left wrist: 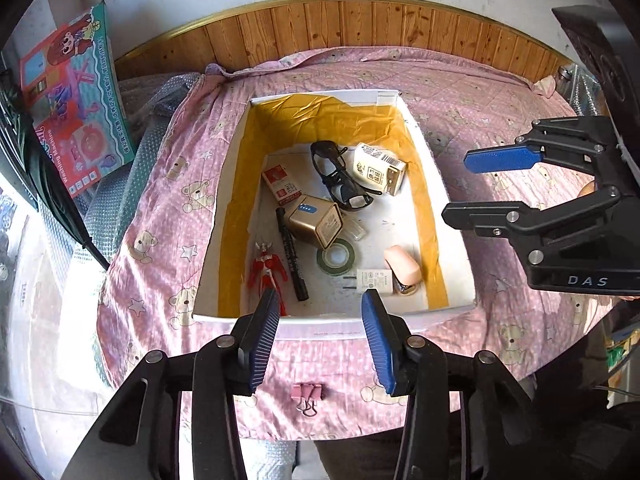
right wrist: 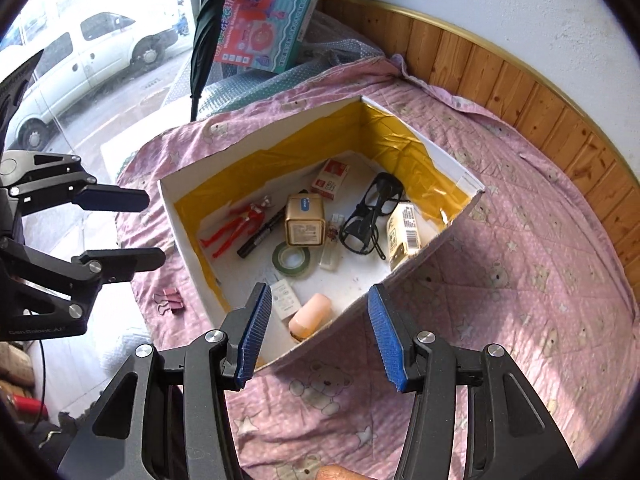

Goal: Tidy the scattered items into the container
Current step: 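Open both tools to release the figure and tin, then withdraw from the box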

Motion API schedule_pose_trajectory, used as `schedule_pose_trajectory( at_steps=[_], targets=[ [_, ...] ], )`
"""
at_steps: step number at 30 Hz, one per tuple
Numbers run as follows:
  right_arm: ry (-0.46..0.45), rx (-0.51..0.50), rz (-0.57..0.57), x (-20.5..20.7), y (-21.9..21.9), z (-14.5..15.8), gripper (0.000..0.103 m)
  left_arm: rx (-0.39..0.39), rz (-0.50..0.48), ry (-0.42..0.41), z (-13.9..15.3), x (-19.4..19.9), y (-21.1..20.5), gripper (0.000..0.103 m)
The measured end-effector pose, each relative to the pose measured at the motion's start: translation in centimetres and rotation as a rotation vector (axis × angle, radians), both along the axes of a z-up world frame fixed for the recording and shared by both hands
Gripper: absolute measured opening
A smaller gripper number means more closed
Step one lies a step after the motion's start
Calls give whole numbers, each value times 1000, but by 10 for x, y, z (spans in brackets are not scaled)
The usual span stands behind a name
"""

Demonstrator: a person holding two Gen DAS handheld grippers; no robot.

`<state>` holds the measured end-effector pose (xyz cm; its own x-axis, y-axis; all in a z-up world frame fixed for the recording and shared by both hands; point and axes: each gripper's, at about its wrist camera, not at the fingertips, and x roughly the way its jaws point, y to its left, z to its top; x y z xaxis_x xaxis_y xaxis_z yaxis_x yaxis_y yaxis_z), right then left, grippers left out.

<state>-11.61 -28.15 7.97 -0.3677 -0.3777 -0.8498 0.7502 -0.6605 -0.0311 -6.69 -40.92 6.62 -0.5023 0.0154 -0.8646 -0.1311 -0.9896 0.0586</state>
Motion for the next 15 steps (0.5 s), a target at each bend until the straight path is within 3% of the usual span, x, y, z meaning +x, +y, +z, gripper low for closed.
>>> schedule_pose_trajectory(
  at_steps=[5, 15],
  targets=[
    [3, 47, 12, 10, 11, -1, 54, 15, -3, 33, 16, 21, 13, 48],
    [63, 46, 98, 40, 0, 22, 54, 12, 17, 56, 28, 42, 21, 49]
  ],
)
